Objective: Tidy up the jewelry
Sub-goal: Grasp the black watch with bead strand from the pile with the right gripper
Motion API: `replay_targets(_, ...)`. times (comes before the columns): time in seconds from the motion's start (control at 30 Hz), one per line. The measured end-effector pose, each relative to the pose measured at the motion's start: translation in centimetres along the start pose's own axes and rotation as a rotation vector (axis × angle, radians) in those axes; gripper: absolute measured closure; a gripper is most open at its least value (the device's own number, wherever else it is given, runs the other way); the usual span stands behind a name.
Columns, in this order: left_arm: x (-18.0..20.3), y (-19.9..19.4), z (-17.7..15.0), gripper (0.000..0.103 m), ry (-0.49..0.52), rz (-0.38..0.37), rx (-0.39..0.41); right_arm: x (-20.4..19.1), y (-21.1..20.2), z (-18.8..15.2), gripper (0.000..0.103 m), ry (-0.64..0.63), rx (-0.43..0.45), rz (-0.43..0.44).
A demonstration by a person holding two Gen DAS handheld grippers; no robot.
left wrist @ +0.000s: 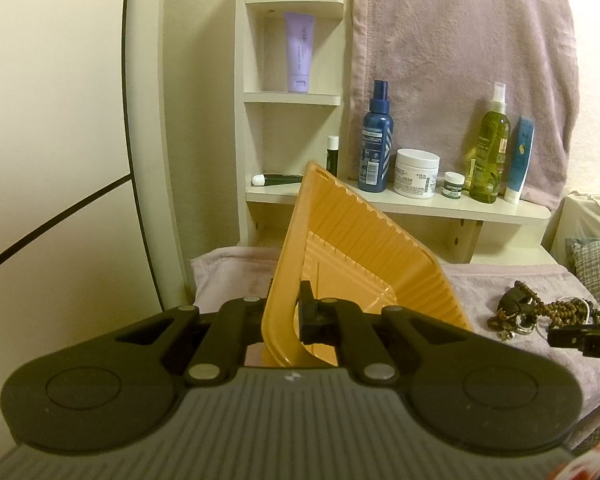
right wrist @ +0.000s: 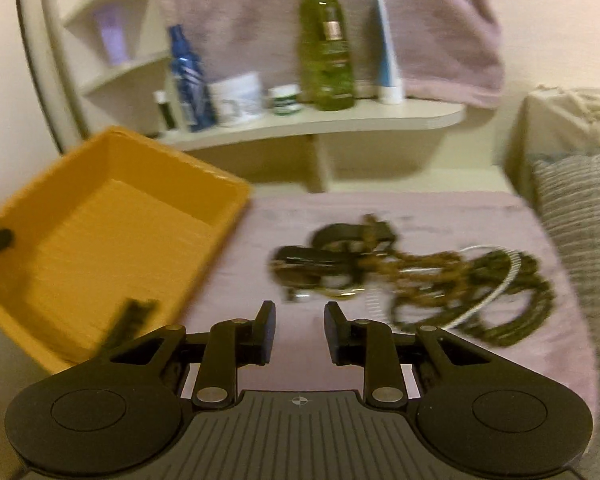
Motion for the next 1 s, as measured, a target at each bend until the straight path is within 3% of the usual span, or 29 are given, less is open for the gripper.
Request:
replay_targets(0.2,0.0,0.1,0.0,0.097,0.003,0.001,0.001,1.4,1.2,0.5,0.076,-0.177,-0.009,-0.054)
replay_targets(0.7,-0.1,0.1,0.0,0.097,0.002,-0.001,0.0,-1.7,6.9,0.0,0.076,-0.725,-0.054,-0.134)
replay_targets(0.87,-0.1,0.1,0.1,0.097,0.001,-0.001,-0.001,-1.6,6.6,0.0,0.089,-0.727,-0.028,-0.161)
replay_targets(1.0,-0.1,0.2,0.1,0.097,-0.001,-0.002,-0.001,-1.3,5.4,0.5,0.093,-0.627,-0.031,-0.149)
Point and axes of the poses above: each gripper's, at about its wrist camera, not at the fingertips, and y roughly the way its jaws point, x to its right, z to its top, the point moved 7 cm from there along y, roughly the way its jaws point, and after that the axes turned 2 degrees about z, right-handed, at the moved point
